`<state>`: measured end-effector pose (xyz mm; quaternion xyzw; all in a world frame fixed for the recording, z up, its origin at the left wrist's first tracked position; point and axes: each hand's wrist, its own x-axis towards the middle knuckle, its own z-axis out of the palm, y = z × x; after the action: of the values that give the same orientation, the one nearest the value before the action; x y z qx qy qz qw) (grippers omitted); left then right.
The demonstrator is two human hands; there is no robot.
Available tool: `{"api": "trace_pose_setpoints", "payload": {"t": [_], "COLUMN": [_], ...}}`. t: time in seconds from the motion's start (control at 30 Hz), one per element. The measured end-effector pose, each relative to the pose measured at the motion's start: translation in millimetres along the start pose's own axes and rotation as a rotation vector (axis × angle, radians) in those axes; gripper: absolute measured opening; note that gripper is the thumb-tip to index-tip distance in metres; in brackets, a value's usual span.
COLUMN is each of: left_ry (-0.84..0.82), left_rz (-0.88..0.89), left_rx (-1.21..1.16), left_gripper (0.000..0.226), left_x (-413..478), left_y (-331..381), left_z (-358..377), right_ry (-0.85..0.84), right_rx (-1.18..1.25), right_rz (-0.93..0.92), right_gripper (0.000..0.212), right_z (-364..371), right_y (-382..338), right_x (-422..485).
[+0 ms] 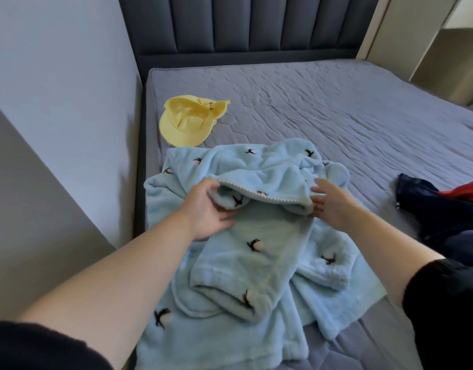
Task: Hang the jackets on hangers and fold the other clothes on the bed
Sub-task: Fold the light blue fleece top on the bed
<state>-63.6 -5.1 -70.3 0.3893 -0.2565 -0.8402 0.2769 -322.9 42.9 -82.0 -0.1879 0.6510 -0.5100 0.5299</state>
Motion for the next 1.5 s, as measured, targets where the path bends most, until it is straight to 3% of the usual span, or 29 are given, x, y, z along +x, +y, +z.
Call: {"api": "trace_pose_setpoints", "payload": {"t": [0.07, 0.13, 0.2, 0.27, 0.33, 0.43, 0.53, 0.6, 0.67, 0.73, 0.77, 0.83, 0.93, 1.0, 1.07, 1.13, 1.27, 1.33, 1.4, 1.5], "left_ry": [0.093, 0.152, 0.215, 0.327, 0.378, 0.443, 0.375, 0.328, 0.375, 0.523, 0.558, 0.639, 0.954, 0.968, 0.858, 0.767, 0.744, 0.775, 0.828, 1.005], "left_rz": [-0.053, -0.095, -0.088, 0.05, 0.251, 0.247, 0.016, -0.072, 0.08, 0.454, 0.629, 0.794, 0.687, 0.516, 0.412, 0.387, 0.42, 0.319, 0.227, 0.289], "left_rx": [-0.053, -0.093, -0.151, -0.207, -0.138, 0.306, 0.297, 0.345, 0.762, 1.455, 1.601, 1.453, 0.8, 0.496, 0.341, 0.33, 0.496, 0.516, 0.679, 0.958], "left_gripper": [0.071, 0.085, 0.069, 0.036, 0.034, 0.034, 0.021, 0.022, 0.027, 0.038, 0.04, 0.035, 0.018, 0.019, 0.027, 0.03, 0.038, 0.05, 0.048, 0.037], "left_x": [6.6, 12.1, 15.2, 15.6, 14.5, 5.0, -1.6, -6.5, -10.7, -12.3, -11.9, -7.4, 10.7, 20.4, 27.3, 31.6, 39.9, 45.9, 50.1, 50.7], "left_y": [2.0, 1.4, -2.4, -7.0, -16.1, -44.9, -49.4, -38.5, -31.2, -28.0, -27.8, -24.6, -10.7, -3.3, 5.4, 13.1, 27.8, 33.5, 42.7, 62.9], "left_z": [6.4, 13.3, 16.0, 14.2, 3.8, -15.4, -18.5, -16.5, -19.8, -29.5, -29.6, -27.0, -30.9, -36.9, -46.8, -55.7, -58.7, -59.0, -61.5, -73.5], "right_ry": [-0.133, -0.164, -0.151, -0.154, -0.104, 0.141, 0.26, 0.248, 0.203, 0.312, 0.399, 0.456, 0.27, 0.051, -0.166, -0.269, -0.266, -0.321, -0.393, -0.474], "right_rx": [-0.078, -0.083, -0.015, 0.202, 0.274, -0.24, -0.561, -0.583, -0.482, -0.766, -0.952, -1.028, -1.022, -1.191, -1.314, -1.306, -1.223, -1.229, -1.342, -1.476], "right_rz": [0.046, 0.077, 0.047, -0.015, 0.0, 0.071, -0.02, -0.042, 0.04, -0.074, -0.228, -0.607, -0.92, -0.92, -0.736, -0.591, -0.623, -0.622, -0.602, -0.546], "right_gripper": [0.04, 0.039, 0.029, 0.017, 0.012, 0.021, 0.031, 0.036, 0.035, 0.031, 0.032, 0.037, 0.044, 0.055, 0.063, 0.067, 0.079, 0.088, 0.092, 0.086], "right_z": [9.7, 21.0, 24.4, 12.8, -2.1, -17.9, -11.7, -7.0, -8.1, -10.8, -10.5, 5.9, 58.0, 88.3, 105.2, 108.9, 105.4, 103.1, 100.5, 97.2], "right_y": [0.9, 3.0, 2.2, 1.6, 6.2, 27.1, 32.3, 25.5, 18.1, 13.0, 11.9, 9.5, 10.6, 22.7, 44.7, 67.7, 75.5, 70.4, 67.1, 60.3], "right_x": [-1.0, -1.1, 0.6, 5.7, 6.2, 9.1, 11.2, 11.0, 7.8, 5.0, 5.0, -0.5, -8.4, -6.4, -1.8, 5.4, 10.2, 5.2, -2.4, -8.6]}}
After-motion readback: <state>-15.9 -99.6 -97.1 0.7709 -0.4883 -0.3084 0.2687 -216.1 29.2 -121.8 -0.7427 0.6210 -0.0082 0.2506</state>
